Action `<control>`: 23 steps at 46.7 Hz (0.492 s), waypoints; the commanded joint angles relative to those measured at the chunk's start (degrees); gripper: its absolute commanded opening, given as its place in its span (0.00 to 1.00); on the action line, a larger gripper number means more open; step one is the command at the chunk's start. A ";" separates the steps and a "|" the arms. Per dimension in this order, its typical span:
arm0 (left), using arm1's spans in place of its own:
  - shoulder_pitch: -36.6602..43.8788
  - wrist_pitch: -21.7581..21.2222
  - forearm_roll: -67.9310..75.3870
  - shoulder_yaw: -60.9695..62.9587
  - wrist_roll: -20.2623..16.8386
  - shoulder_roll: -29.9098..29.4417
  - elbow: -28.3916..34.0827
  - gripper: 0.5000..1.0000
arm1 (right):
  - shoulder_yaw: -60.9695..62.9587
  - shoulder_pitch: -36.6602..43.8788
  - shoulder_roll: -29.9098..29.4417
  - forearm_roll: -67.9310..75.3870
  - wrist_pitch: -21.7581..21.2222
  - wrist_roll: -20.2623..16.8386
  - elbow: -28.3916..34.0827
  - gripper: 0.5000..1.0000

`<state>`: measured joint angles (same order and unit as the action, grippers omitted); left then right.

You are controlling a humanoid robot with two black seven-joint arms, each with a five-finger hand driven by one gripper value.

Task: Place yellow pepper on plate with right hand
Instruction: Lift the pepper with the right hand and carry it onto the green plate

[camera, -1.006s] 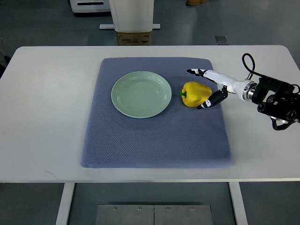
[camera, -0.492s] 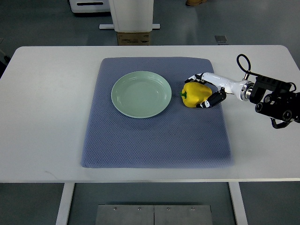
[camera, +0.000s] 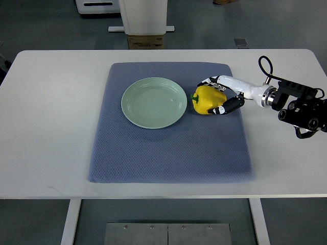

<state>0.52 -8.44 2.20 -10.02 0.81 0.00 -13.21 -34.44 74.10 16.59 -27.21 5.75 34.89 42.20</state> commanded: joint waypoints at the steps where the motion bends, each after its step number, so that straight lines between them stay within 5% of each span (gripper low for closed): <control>1: 0.01 0.00 0.00 0.00 -0.02 0.00 0.03 1.00 | -0.01 0.43 0.02 0.05 0.05 0.11 0.08 0.00; 16: 0.01 0.00 0.00 0.00 -0.02 0.00 0.03 1.00 | 1.39 3.95 -0.77 0.66 -0.04 0.11 0.34 0.00; 23: 0.01 0.00 0.00 0.00 -0.02 0.00 -0.06 1.00 | 1.57 5.44 -6.04 0.75 -0.04 0.11 0.25 0.00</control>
<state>0.50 -8.44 2.20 -10.02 0.79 0.00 -13.19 -32.97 79.20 12.67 -26.48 5.72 35.01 42.54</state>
